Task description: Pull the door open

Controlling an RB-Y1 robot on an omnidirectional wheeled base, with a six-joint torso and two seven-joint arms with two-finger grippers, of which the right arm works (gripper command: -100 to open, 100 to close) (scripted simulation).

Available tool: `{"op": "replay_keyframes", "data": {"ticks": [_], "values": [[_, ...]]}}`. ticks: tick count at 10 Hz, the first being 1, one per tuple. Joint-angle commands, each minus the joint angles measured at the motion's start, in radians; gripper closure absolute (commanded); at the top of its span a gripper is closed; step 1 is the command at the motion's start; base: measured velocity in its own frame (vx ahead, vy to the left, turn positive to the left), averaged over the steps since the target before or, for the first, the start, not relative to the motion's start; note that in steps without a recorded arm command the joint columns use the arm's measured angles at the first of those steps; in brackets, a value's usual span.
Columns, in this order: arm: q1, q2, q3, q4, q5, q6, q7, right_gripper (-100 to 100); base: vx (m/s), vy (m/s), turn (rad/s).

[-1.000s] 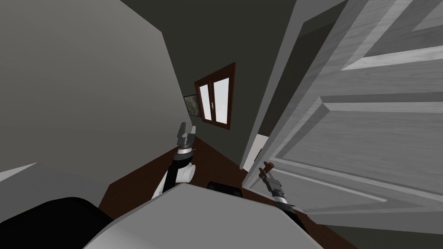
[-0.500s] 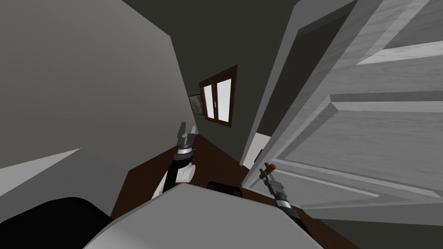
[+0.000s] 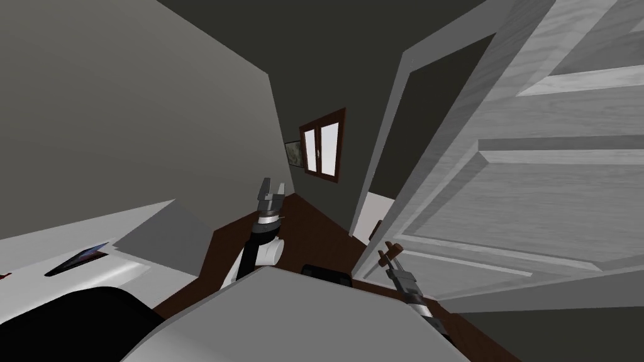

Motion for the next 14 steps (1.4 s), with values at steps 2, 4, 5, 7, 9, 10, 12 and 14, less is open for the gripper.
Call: {"op": "replay_keyframes", "data": {"ticks": [2,4,5,7,9,10,12,14], "values": [[0.000,-0.011,0.017,0.021,0.007,-0.028,-0.020,100,-0.238,-0.065,0.204],[0.000,-0.021,0.033,0.039,0.014,-0.054,-0.038,100,-0.265,-0.050,0.166],[0.001,-0.027,0.042,0.050,0.018,-0.068,-0.049,100,-0.256,-0.056,0.162],[0.001,-0.034,0.054,0.064,0.023,-0.088,-0.062,100,-0.228,-0.083,0.144],[0.003,-0.038,0.057,0.060,0.022,-0.087,-0.063,100,-0.132,-0.043,0.097],[0.002,-0.039,0.060,0.067,0.023,-0.094,-0.067,100,-0.220,-0.057,0.211],[0.000,-0.041,0.069,0.084,0.025,-0.110,-0.077,100,-0.200,-0.048,0.137],[-0.003,-0.043,0.078,0.102,0.026,-0.128,-0.088,100,-0.216,-0.073,0.176]]}}
